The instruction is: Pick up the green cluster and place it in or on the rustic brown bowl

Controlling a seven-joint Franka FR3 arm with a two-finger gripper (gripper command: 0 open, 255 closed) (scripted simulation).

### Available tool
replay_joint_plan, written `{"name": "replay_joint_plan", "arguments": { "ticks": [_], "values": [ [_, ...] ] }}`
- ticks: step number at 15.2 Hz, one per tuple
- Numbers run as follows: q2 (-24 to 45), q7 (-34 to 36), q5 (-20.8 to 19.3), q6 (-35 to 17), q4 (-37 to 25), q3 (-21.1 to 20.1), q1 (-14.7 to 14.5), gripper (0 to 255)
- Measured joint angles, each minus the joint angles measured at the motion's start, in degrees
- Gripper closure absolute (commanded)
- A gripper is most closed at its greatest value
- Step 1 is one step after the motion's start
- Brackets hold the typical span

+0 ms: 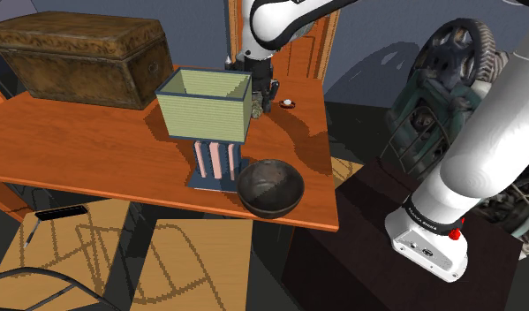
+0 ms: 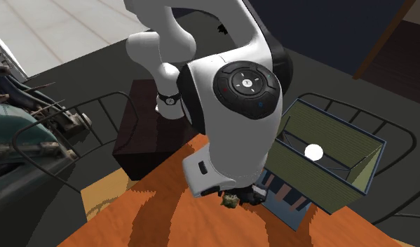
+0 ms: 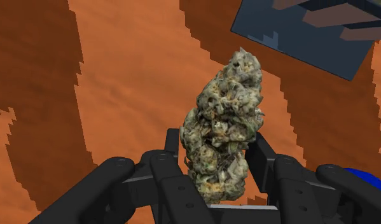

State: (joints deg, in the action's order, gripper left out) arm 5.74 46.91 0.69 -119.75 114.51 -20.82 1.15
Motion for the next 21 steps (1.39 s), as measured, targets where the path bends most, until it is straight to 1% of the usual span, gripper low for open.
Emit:
{"name": "replay_joint_plan", "arguments": {
  "ticks": [4, 5, 11, 16, 21],
  "values": [
    [-1.03, -0.19, 0.39, 2.78, -1.82, -0.02, 0.08, 255],
    [-2.0, -0.05, 0.78, 2.91, -1.02, -0.18, -0.03, 255],
    [-10.04, 3.1, 4.23, 2.0, 7.16, -2.57, -2.41, 255],
    [-17.06, 6.9, 7.93, 0.8, 14.23, -5.37, -5.59, 255],
    [-23.35, 10.61, 11.76, 1.74, 18.97, -8.07, -9.13, 255]
  ]
}}
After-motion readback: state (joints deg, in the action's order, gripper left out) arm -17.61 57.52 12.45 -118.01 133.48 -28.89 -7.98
